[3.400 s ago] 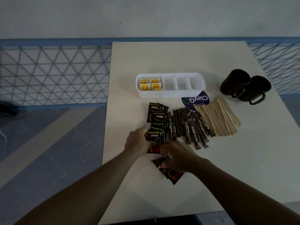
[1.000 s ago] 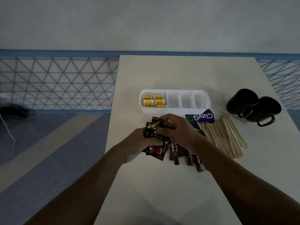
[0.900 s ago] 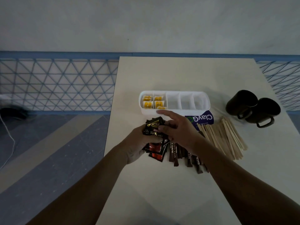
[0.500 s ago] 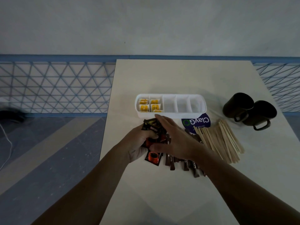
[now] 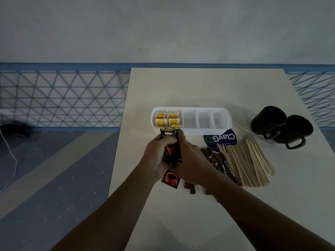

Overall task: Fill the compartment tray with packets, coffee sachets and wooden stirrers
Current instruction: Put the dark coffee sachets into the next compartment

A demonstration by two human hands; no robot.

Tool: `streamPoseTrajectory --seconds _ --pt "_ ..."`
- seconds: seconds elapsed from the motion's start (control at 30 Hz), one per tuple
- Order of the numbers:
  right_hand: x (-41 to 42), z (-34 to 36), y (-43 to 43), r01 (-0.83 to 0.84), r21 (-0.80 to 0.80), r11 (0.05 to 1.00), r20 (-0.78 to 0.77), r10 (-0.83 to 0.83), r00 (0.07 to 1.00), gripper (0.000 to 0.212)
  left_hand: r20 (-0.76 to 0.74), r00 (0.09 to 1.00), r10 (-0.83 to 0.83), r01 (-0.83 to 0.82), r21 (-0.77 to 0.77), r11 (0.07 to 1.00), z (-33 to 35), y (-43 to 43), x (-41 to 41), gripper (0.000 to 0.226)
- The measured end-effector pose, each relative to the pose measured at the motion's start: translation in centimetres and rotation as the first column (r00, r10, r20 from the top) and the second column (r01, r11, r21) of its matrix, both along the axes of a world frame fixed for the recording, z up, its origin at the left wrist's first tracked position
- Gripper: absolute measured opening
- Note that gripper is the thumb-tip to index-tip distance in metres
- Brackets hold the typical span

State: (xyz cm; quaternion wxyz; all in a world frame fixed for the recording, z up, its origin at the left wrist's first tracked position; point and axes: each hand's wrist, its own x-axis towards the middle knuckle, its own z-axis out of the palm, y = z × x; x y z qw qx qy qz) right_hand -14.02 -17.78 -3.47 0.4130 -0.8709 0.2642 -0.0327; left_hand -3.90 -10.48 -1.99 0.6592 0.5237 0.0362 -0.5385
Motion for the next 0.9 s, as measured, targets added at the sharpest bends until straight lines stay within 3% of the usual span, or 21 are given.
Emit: streamPoseTrajectory --seconds 0.1,0.27,0.4,0.5,0.67,0.9 --pt "-0.1 0.0 -0.3 0.005 0.002 1.000 -0.017 -0.005 1.000 0.102 0.037 0.998 -0.056 0.057 -0.041 0.998 0.1 0.1 -0.3 0.034" --pt "-0.7 -0.4 -0.9 -0.056 -0.009 0.998 -0.103 0.055 0.993 0.105 0.101 0.986 -0.132 0.130 0.029 0.991 0.4 -0.1 -0.6 0.031" --pt "-1.2 0.5 -1.6 -0.107 -0.175 0.979 -0.214 0.068 0.974 0.135 0.115 0.975 -0.192 0.192 0.007 0.981 0.7 0.0 -0.4 0.030" --pt "-1.0 1.2 -1.9 -0.141 -0.193 0.971 -0.139 0.116 0.984 0.146 0.109 0.950 -0.293 0.296 -0.007 0.955 1.1 -0.1 -0.8 0.029" --pt "-0.8 2.0 -2.2 -0.156 -0.128 0.979 -0.023 0.154 0.988 0.108 -0.031 0.941 -0.337 0.333 -0.085 0.939 1.2 0.6 -0.2 0.019" --pt "-0.8 2.5 -2.7 -0.138 -0.109 0.984 0.043 0.143 0.989 0.098 -0.083 0.949 -0.304 0.300 -0.052 0.952 1.4 0.7 0.6 0.057"
